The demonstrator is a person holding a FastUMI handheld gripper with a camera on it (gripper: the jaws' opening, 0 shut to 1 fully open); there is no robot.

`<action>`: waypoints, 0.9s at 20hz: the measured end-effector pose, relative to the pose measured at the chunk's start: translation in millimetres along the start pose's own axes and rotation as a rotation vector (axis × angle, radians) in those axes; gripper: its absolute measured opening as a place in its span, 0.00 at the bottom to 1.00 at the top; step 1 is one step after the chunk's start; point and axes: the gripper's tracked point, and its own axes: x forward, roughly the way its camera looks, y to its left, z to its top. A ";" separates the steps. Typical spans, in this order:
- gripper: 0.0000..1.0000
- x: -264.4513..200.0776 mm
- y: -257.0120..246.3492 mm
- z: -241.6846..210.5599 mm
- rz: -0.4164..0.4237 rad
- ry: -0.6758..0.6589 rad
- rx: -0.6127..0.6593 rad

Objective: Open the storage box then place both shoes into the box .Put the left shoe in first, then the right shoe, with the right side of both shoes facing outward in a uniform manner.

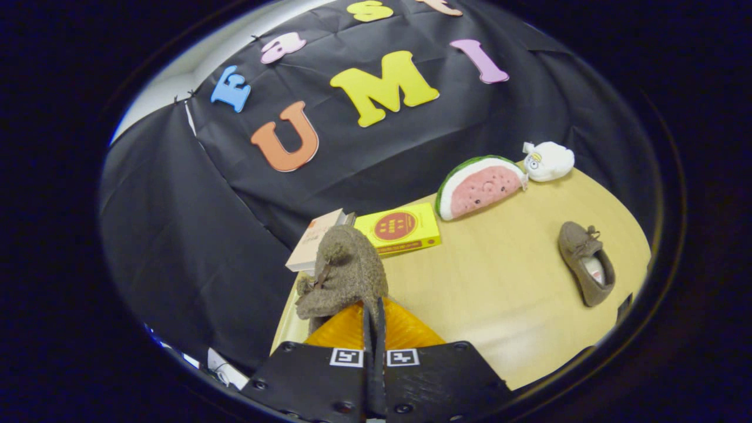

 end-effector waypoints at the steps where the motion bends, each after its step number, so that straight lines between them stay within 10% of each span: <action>1: 0.00 5.8 10.7 -8.6 -0.004 0.009 0.011; 18: 0.02 82.5 102.3 -126.9 0.000 0.092 0.113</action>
